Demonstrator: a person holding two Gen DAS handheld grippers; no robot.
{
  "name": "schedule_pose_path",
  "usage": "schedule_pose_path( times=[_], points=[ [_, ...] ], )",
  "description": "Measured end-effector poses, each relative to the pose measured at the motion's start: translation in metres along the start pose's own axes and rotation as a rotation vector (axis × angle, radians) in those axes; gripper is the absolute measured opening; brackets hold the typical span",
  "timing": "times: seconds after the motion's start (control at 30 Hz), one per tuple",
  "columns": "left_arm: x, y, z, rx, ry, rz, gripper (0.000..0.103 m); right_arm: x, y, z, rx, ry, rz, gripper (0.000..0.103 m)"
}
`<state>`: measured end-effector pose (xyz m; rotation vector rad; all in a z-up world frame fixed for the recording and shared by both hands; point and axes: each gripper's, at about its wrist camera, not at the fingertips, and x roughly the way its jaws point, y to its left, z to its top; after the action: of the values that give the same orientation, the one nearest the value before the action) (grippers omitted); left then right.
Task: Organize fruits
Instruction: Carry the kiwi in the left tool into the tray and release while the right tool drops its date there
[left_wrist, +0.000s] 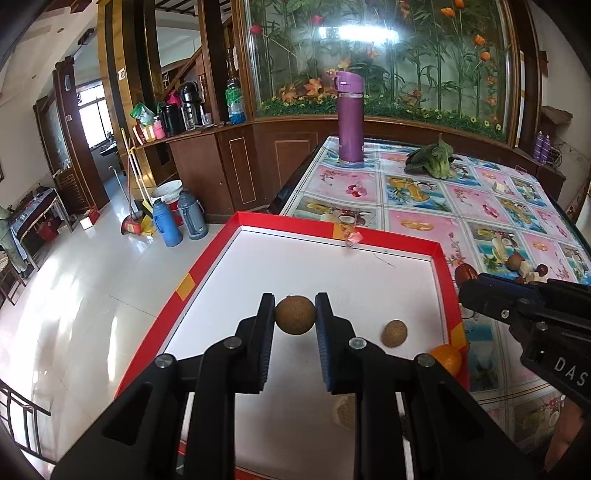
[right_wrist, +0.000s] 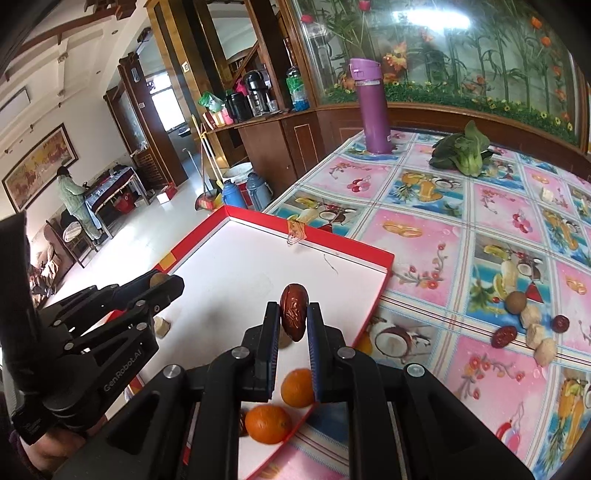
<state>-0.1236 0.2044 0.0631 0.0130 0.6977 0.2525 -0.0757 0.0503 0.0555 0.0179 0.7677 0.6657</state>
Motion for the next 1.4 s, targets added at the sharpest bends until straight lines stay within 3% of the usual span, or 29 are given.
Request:
schedule_pose_path(
  times=[0.37,0.77,1.0,1.1,1.17,1.27,1.4],
  points=[
    [0.054,0.012,0.006,-0.018,0.133,0.003,0.024,0.054,0.001,0.015,0.012,0.103,0.003,0.012],
    [0.077,-0.010,0.006,0.099,0.236,0.025,0.024,0.078,-0.011,0.007,0.051,0.193,-0.035,0.013],
    [0.076,-0.016,0.006,0.154,0.246,0.058,0.026,0.076,-0.012,0.003,0.063,0.207,-0.035,0.013],
    [0.074,-0.012,0.006,0.132,0.250,0.068,0.045,0.068,-0.016,0.003,0.089,0.196,-0.005,0.013],
    [0.065,-0.010,0.006,0.111,0.223,0.072,0.060,0.055,-0.022,0.002,0.112,0.155,0.035,0.022],
    [0.044,-0.002,0.004,0.057,0.166,0.081,0.072,0.026,-0.033,-0.002,0.132,0.062,0.063,0.028],
    [0.011,0.009,-0.008,-0.047,0.105,0.046,0.074,-0.019,-0.047,-0.016,0.117,-0.041,0.052,0.029]
  ],
)
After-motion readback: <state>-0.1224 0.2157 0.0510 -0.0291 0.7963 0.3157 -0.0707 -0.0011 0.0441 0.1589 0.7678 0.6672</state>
